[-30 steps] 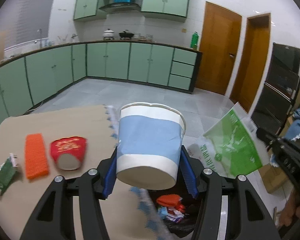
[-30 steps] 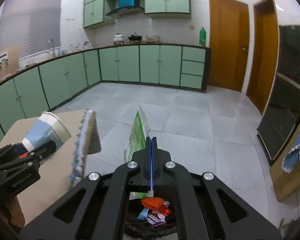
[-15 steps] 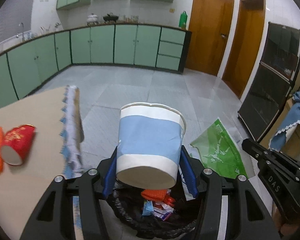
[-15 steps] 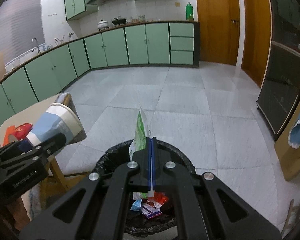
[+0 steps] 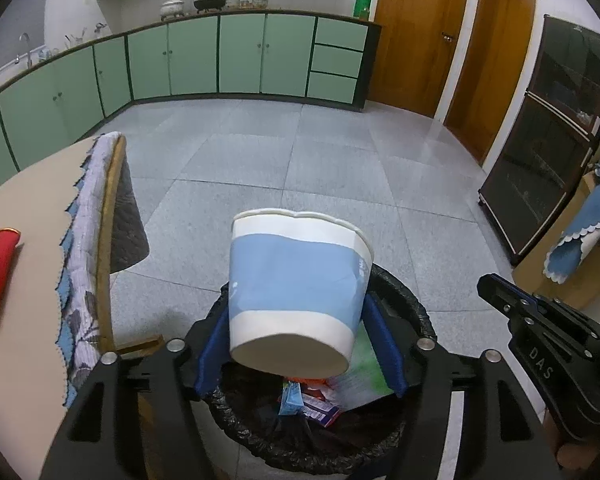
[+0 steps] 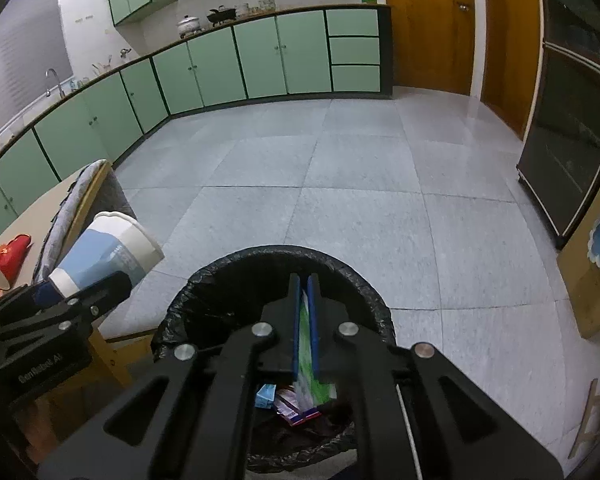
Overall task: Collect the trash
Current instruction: 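Carry the cup and salt bag over the bin and open both tools, then return to the table and grasp the green milk carton with the left tool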
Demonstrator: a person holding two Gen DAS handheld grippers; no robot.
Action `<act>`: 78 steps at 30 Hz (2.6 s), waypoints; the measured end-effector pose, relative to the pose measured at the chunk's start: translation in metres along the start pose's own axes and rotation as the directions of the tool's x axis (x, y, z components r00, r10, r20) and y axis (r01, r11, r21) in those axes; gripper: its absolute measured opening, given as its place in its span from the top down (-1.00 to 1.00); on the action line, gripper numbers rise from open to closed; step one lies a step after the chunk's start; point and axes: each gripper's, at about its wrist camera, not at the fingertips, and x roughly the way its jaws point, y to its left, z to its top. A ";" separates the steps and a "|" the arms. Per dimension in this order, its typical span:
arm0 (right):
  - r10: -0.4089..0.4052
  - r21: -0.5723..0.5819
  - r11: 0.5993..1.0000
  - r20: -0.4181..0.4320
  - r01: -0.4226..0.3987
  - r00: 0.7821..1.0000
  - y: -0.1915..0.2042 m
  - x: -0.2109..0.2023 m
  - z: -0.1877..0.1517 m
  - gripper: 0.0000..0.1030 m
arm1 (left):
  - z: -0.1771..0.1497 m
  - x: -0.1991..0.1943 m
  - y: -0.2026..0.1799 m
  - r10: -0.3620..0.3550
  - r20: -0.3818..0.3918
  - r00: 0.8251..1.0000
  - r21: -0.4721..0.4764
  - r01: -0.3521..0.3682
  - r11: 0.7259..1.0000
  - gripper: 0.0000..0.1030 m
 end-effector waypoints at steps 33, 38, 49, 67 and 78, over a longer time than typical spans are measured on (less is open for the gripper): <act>0.118 -0.066 0.992 0.210 -0.107 0.970 0.113 -0.101 0.010 -0.86 | -0.026 -0.174 0.154 0.253 0.280 0.926 -0.206 -0.199 0.958 -0.71; 0.197 -0.140 0.976 0.214 -0.169 0.957 0.177 -0.107 0.010 -0.86 | -0.048 -0.202 0.204 0.378 0.282 0.882 -0.251 -0.312 0.916 -0.71; 0.273 -0.259 0.940 0.181 -0.222 0.945 0.304 -0.090 0.002 -0.86 | -0.092 -0.227 0.310 0.524 0.203 0.827 -0.356 -0.436 0.826 -0.71; 0.231 -0.304 0.934 0.108 -0.189 0.967 0.374 -0.036 0.000 -0.86 | -0.107 -0.191 0.369 0.440 0.069 0.895 -0.372 -0.386 0.844 -0.59; 0.210 -0.324 0.929 0.070 -0.176 0.975 0.376 -0.016 -0.003 -0.86 | -0.101 -0.194 0.331 0.507 0.088 0.857 -0.358 -0.448 0.819 0.26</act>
